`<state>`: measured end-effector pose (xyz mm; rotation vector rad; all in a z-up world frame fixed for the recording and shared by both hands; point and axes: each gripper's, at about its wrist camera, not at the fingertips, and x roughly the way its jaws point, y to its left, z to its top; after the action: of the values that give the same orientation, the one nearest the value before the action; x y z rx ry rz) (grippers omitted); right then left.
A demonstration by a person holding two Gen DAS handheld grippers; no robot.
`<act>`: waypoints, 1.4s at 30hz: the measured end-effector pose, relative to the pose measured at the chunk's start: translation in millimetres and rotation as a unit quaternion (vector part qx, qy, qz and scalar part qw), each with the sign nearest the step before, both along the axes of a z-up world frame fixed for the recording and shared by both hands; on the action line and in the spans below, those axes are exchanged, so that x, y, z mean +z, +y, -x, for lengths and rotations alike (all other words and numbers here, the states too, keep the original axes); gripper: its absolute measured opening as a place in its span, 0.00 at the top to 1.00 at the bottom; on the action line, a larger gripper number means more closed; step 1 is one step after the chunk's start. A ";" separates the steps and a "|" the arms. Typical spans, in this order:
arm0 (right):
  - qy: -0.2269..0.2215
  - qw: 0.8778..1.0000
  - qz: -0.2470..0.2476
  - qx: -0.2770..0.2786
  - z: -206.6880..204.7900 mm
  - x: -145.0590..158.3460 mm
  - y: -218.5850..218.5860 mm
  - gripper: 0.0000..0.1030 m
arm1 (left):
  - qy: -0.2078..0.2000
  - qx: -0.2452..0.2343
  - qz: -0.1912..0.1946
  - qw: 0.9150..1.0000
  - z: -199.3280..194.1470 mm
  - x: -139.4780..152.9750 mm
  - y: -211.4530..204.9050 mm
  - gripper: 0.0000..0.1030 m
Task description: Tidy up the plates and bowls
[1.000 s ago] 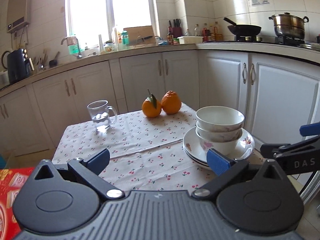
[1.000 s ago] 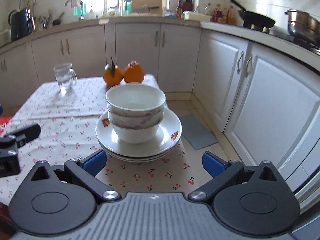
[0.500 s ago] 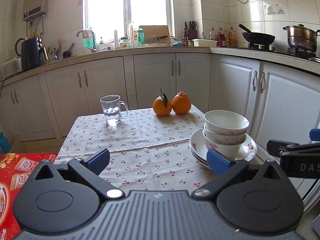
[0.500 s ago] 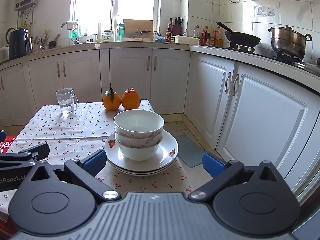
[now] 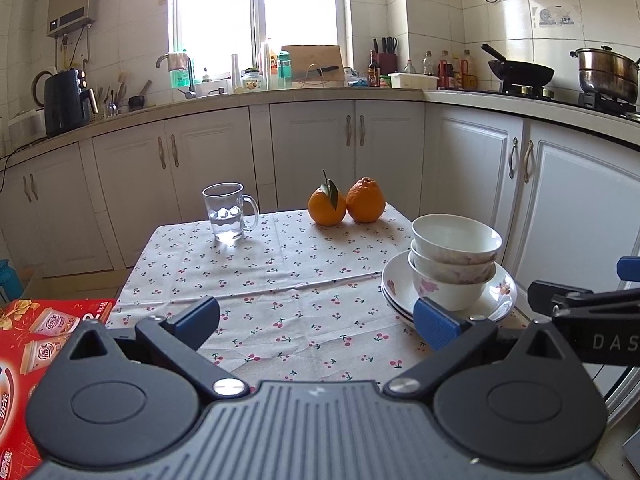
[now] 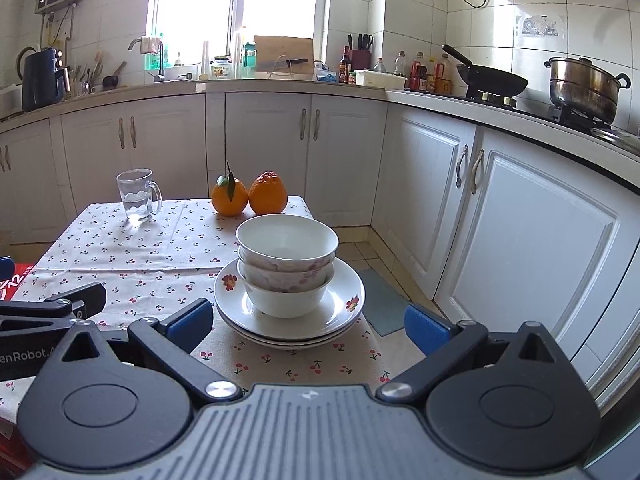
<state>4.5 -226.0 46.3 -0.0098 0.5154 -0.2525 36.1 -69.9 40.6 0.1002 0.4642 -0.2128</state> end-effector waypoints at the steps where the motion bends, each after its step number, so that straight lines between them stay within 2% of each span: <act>1: 0.000 1.000 0.000 0.000 0.0 0.1 0.2 0.00 | 0.000 0.000 0.000 1.000 0.0 0.3 0.3 0.01; 42: 0.002 1.000 0.007 0.005 -1.4 -0.9 4.0 0.00 | 0.002 0.008 0.000 1.000 -1.8 -2.3 3.1 0.01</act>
<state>6.0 -222.0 45.5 -0.0257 0.5182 -0.2468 38.0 -66.8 38.3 0.0951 0.4695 -0.1981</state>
